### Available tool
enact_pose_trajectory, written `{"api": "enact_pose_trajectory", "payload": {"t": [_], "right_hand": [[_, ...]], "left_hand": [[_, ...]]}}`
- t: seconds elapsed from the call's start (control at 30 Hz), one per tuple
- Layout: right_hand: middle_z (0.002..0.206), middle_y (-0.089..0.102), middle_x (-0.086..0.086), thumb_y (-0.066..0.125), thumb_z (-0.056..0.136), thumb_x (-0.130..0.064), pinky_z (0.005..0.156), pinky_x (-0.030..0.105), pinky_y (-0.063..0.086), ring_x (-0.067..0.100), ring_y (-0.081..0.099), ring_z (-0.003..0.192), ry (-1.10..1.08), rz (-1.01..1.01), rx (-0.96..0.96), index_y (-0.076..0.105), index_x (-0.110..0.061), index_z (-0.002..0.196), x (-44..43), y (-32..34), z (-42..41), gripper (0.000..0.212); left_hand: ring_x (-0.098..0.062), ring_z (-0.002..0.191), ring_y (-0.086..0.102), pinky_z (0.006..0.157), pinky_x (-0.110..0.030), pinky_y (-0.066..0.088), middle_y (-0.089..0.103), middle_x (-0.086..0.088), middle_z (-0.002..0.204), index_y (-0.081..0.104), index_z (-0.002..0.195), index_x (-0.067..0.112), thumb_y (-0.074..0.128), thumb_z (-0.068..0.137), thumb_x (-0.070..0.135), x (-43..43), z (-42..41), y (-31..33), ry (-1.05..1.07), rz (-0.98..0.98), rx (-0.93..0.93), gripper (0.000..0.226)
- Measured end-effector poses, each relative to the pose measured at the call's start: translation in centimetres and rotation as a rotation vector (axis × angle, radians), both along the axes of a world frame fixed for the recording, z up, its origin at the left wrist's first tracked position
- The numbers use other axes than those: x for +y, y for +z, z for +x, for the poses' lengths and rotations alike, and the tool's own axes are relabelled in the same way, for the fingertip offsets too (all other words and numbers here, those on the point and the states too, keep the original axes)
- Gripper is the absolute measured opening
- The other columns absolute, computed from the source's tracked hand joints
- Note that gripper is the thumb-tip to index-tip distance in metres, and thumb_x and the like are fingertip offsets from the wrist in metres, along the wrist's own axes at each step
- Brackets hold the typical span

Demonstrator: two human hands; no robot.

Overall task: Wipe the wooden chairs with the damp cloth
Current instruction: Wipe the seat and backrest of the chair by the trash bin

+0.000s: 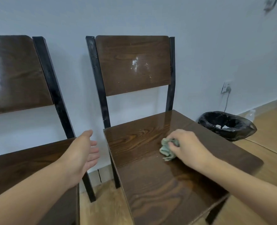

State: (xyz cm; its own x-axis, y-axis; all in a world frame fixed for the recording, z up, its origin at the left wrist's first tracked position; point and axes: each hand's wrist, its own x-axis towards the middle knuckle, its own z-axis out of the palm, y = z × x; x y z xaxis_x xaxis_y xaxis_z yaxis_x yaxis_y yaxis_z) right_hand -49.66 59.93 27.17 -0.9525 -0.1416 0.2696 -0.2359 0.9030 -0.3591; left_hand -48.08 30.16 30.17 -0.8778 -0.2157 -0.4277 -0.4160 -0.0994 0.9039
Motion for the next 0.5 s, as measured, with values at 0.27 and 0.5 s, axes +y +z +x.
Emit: {"api": "enact_pose_trajectory", "payload": {"t": [0.27, 0.5], "right_hand": [[0.067, 0.070, 0.010, 0.061, 0.090, -0.004, 0.065, 0.037, 0.053, 0.031, 0.065, 0.066, -0.593, 0.149, -0.039, 0.076, -0.006, 0.075, 17.8, 1.9, -2.2, 0.022], [0.110, 0.074, 0.020, 0.062, 0.096, -0.015, 0.090, 0.045, 0.053, 0.039, 0.066, 0.101, -0.557, -0.097, 0.150, 0.073, -0.002, 0.110, 14.5, 3.4, -5.0, 0.022]], "left_hand": [[-0.038, 0.133, 0.053, 0.114, -0.046, 0.040, 0.053, -0.027, 0.144, 0.049, 0.140, 0.000, 0.043, 0.102, 0.044, 1.4, 0.0, -0.8, 0.010, 0.053, -0.013, 0.058], [-0.032, 0.123, 0.059, 0.108, -0.043, 0.046, 0.057, -0.021, 0.137, 0.046, 0.145, 0.003, 0.046, 0.101, 0.042, 0.8, -1.6, -0.3, 0.034, -0.020, 0.005, 0.059]]}}
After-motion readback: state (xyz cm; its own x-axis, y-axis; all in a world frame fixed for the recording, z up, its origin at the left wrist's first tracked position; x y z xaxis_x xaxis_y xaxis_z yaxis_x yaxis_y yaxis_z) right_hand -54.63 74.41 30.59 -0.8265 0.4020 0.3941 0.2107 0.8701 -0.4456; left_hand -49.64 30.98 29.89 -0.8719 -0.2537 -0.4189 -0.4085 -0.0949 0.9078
